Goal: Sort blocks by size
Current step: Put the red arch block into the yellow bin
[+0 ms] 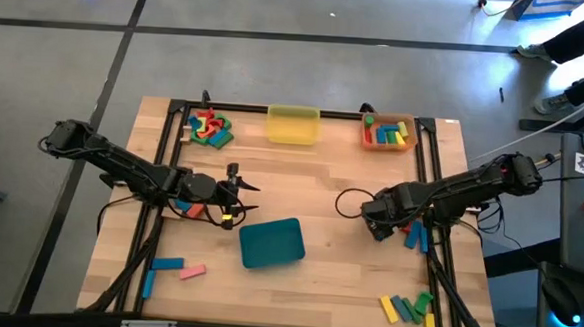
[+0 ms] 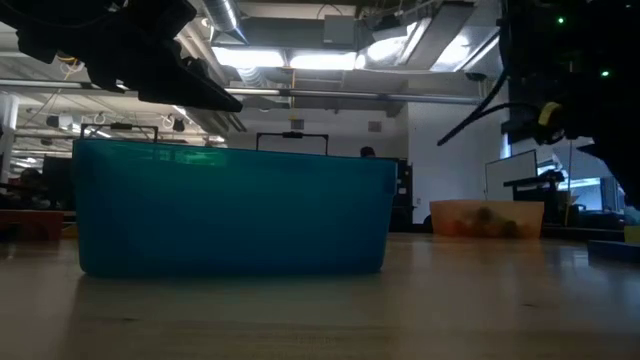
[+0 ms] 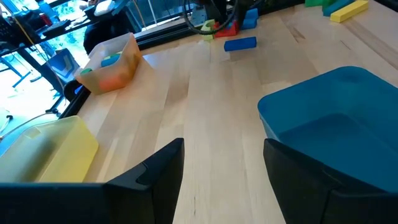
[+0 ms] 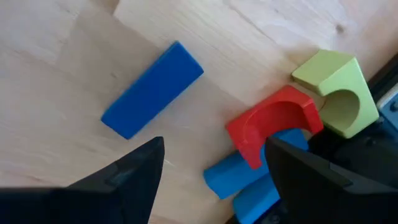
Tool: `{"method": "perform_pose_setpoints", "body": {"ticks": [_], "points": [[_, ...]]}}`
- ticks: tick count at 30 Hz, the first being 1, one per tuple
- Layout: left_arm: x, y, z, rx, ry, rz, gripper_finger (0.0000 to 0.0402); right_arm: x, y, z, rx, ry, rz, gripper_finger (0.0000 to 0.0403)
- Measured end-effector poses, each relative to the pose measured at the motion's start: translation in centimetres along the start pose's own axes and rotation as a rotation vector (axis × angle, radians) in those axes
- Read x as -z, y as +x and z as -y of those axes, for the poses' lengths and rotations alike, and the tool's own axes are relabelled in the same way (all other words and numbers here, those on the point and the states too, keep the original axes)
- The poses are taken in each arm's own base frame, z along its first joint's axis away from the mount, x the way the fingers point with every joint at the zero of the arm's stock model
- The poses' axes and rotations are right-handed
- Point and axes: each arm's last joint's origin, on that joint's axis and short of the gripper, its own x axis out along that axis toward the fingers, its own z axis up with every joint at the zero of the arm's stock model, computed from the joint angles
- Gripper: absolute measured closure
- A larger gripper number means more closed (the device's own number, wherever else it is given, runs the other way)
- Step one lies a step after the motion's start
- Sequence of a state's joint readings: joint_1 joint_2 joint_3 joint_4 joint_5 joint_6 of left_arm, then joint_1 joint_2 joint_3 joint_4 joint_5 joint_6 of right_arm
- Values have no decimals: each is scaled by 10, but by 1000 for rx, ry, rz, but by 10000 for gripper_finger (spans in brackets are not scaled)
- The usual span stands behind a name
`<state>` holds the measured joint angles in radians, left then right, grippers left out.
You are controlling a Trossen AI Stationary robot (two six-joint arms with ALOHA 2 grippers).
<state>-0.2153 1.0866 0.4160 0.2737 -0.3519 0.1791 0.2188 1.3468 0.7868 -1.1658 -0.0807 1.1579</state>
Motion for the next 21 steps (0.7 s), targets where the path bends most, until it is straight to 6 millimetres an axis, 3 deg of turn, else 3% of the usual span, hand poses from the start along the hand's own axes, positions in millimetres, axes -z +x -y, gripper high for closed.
{"method": "perform_pose_setpoints", "body": {"ticks": [7, 16, 21], "points": [[0, 0, 0, -1, -15, 4, 196, 4, 23, 14, 76, -26, -63, 123], [-1, 0, 0, -1, -13, 6, 196, 4, 40, 15, 32, -55, -65, 124], [-1, 0, 0, -1, -13, 6, 196, 6, 45, 18, 39, -52, -96, 161]]}}
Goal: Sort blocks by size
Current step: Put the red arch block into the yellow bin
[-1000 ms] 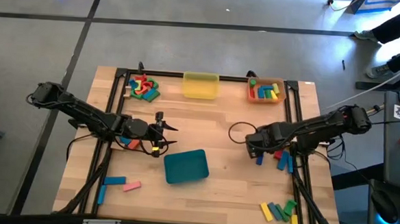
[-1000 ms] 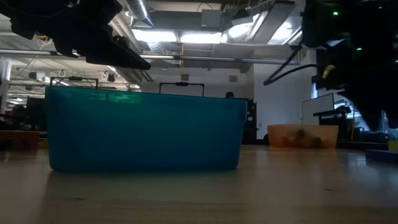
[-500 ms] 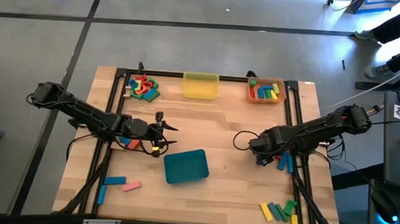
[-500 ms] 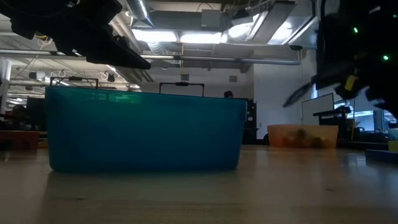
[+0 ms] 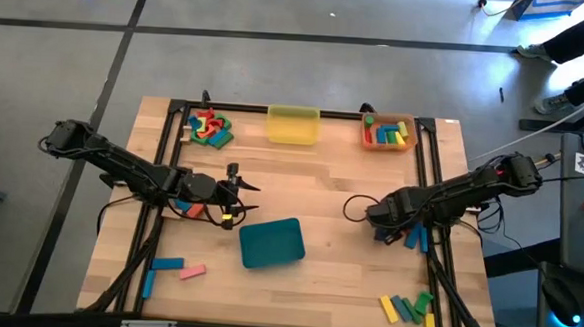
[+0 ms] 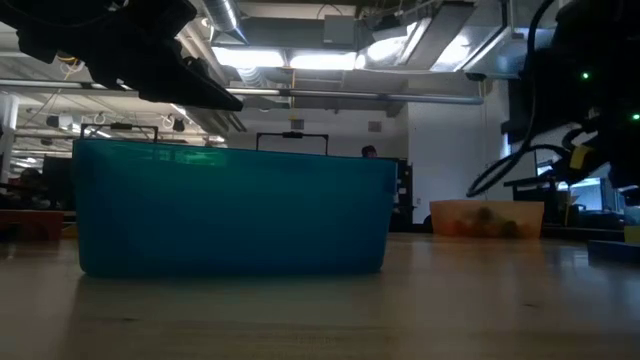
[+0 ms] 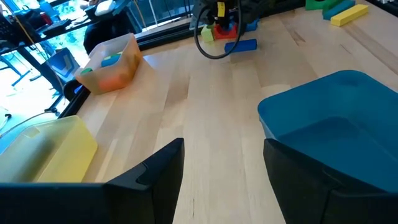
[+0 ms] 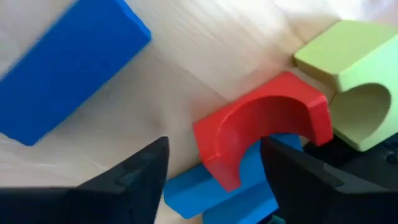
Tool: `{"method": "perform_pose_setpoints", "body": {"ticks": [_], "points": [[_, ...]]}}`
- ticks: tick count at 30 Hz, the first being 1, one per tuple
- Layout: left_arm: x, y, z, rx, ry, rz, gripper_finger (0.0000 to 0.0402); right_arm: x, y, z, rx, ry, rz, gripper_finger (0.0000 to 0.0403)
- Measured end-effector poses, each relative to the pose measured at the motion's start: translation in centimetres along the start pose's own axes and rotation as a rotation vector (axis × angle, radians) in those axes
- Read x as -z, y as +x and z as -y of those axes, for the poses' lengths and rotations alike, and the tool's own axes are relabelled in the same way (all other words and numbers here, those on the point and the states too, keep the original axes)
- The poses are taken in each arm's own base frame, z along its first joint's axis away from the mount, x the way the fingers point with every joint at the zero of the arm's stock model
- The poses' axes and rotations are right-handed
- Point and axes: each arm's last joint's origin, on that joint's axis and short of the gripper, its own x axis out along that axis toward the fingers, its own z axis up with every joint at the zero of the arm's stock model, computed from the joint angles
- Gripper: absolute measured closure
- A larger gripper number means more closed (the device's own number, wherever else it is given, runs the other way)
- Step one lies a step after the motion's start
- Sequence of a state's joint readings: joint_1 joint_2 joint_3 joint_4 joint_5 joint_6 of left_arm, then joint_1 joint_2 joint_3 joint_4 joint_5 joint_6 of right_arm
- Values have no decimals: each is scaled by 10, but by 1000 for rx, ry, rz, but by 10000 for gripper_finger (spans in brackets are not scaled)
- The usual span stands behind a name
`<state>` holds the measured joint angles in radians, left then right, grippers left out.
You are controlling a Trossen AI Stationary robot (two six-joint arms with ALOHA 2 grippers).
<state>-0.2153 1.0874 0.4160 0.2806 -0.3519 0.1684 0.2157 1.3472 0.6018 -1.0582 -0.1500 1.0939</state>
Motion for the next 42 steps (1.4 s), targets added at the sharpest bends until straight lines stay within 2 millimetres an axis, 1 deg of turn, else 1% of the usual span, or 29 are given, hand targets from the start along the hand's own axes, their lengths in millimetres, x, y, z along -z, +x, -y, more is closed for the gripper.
{"method": "perform_pose_setpoints", "body": {"ticks": [3, 11, 14, 18, 20, 23, 26, 32, 34, 38, 42], "points": [[0, 0, 0, 0, 0, 0, 196, 0, 1, 0, -1, -6, 0, 202], [0, 0, 0, 0, -2, 0, 196, 0, 1, 0, -5, -34, 6, 328], [0, 0, 0, 0, -3, 0, 196, 0, -1, -1, -8, -52, 4, 365], [0, 0, 0, 0, -4, 0, 196, -2, -13, -9, -49, -94, 35, 368], [0, 0, 0, 0, -4, 0, 196, -4, -24, -13, -57, -100, 68, 368], [0, 0, 0, 0, -4, 0, 196, -6, -43, -21, -87, -117, 140, 354], [0, 0, 0, 0, -4, 0, 196, -10, -64, -30, -115, -137, 248, 348], [0, 0, 0, 0, -4, 0, 196, -16, -102, -44, -163, -179, 512, 360], [0, 0, 0, 0, -4, 0, 196, -19, -110, -48, -183, -199, 597, 357], [0, 0, 0, 0, -4, 0, 196, -26, -119, -57, -213, -230, 775, 348], [0, 0, 0, 0, -7, 1, 196, -34, -127, -61, -226, -245, 896, 351]]}}
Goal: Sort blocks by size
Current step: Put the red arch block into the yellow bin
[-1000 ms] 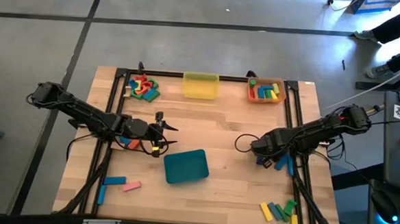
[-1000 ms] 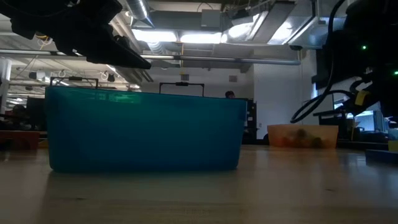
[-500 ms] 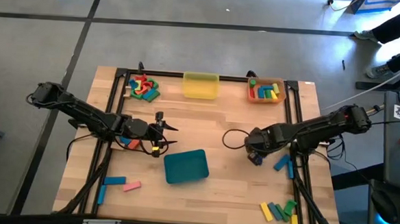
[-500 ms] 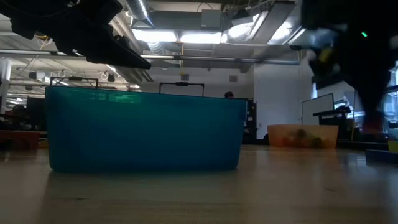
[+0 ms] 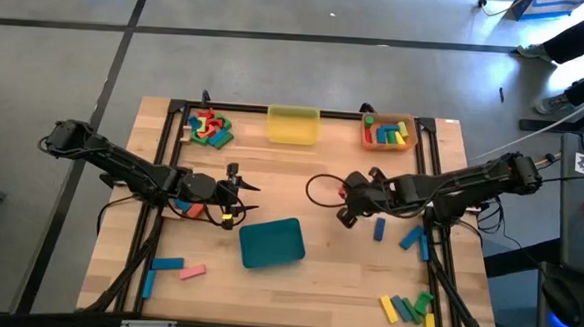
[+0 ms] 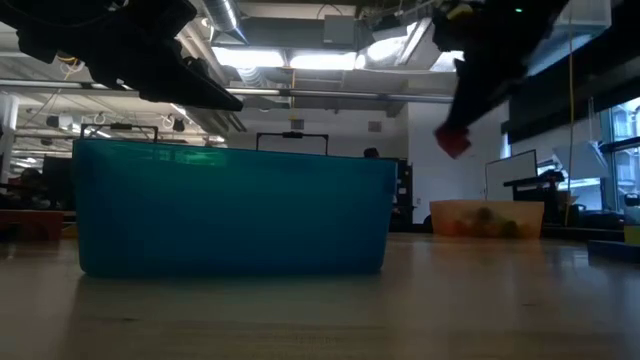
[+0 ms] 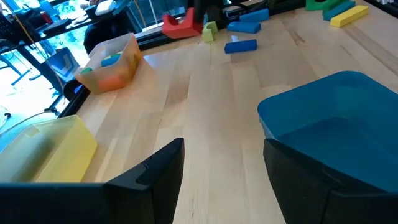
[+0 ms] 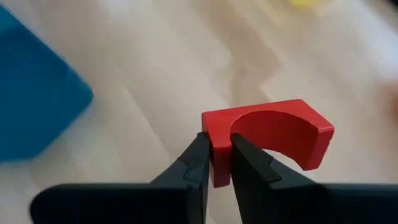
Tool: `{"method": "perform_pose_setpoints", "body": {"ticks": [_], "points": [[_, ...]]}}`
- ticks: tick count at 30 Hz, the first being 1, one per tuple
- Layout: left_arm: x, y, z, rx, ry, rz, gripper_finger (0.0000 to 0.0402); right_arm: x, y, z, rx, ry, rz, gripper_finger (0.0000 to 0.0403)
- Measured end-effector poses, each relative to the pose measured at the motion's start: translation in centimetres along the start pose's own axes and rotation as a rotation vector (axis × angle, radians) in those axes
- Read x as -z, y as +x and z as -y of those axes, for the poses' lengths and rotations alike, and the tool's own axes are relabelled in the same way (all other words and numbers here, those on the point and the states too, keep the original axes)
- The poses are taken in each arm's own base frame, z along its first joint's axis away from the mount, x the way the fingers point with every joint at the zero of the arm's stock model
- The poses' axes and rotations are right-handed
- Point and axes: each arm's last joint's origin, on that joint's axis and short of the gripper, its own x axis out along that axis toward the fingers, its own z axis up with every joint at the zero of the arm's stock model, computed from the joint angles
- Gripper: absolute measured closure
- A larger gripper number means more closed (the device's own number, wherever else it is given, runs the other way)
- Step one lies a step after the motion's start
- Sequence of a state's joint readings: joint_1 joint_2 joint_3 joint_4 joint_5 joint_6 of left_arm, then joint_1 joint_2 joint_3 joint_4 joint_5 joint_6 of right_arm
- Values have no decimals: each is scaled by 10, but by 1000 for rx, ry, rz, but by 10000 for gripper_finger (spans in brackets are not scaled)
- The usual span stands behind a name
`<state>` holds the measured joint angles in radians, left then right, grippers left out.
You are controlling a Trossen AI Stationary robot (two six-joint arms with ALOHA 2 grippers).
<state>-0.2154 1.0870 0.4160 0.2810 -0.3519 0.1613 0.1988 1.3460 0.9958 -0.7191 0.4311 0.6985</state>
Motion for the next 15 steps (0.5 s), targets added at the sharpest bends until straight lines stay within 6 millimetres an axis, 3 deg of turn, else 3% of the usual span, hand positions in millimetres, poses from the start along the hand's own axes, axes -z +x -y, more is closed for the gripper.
{"method": "perform_pose_setpoints", "body": {"ticks": [5, 15], "points": [[0, 0, 0, 0, -1, 0, 196, -16, 6, 8, 16, -16, 86, 355], [-1, 0, 0, 0, -6, 6, 196, -56, 42, 31, 71, -139, 216, 351]]}}
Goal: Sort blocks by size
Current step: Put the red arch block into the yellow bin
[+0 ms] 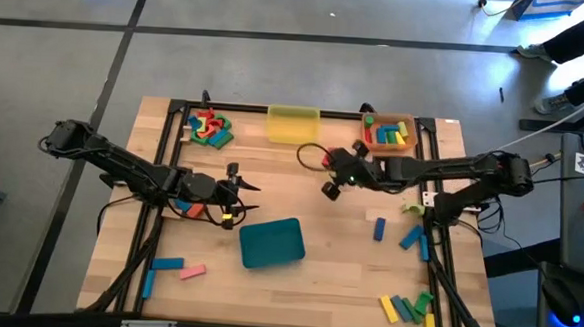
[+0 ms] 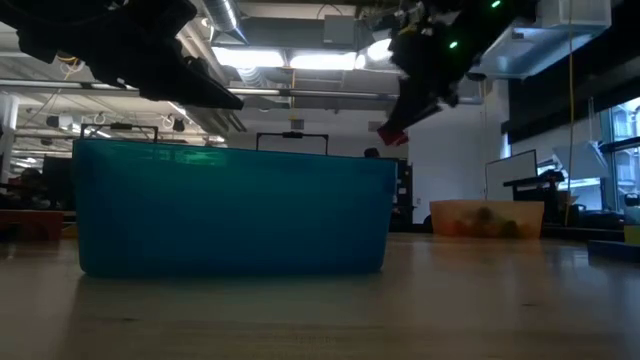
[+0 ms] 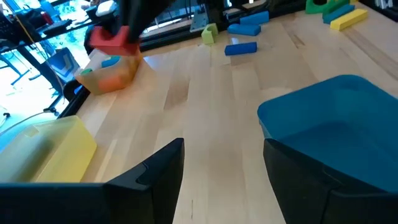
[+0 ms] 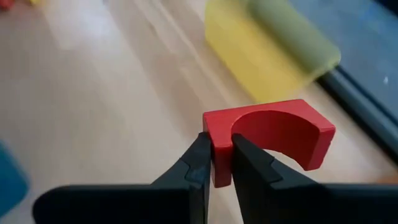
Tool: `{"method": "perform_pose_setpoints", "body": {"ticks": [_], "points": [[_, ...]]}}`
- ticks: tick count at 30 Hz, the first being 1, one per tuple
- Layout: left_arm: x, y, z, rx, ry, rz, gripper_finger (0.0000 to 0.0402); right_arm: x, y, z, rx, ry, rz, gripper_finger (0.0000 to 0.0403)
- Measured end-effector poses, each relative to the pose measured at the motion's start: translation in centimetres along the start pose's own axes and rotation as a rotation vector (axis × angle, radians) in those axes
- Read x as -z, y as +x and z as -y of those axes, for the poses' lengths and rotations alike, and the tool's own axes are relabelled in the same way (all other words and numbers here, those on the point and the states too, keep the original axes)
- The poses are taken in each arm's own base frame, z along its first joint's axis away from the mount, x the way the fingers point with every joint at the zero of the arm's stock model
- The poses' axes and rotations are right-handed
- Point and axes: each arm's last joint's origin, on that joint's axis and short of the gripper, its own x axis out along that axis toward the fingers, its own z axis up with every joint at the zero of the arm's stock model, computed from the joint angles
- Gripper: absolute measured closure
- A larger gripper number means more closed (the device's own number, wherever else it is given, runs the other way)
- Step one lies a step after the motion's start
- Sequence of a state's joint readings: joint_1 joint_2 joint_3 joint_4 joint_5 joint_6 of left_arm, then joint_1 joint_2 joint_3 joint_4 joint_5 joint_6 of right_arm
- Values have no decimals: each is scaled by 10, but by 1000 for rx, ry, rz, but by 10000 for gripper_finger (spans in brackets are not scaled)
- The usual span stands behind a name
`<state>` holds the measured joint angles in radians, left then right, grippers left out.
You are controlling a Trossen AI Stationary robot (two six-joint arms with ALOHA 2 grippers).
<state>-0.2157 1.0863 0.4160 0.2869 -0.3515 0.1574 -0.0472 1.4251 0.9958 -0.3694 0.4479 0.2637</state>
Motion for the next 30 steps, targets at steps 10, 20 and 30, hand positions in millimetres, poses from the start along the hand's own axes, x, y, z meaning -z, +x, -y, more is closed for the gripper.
{"method": "perform_pose_setpoints", "body": {"ticks": [10, 20, 30], "points": [[-1, 0, 0, -1, -14, 8, 196, -14, 63, 34, 45, -180, 78, 350], [-1, 0, 0, -3, -18, 12, 196, -16, 119, 84, 122, -169, 167, 349], [-2, 0, 0, -3, -18, 16, 196, -1, 146, 103, 37, -145, 134, 349]]}}
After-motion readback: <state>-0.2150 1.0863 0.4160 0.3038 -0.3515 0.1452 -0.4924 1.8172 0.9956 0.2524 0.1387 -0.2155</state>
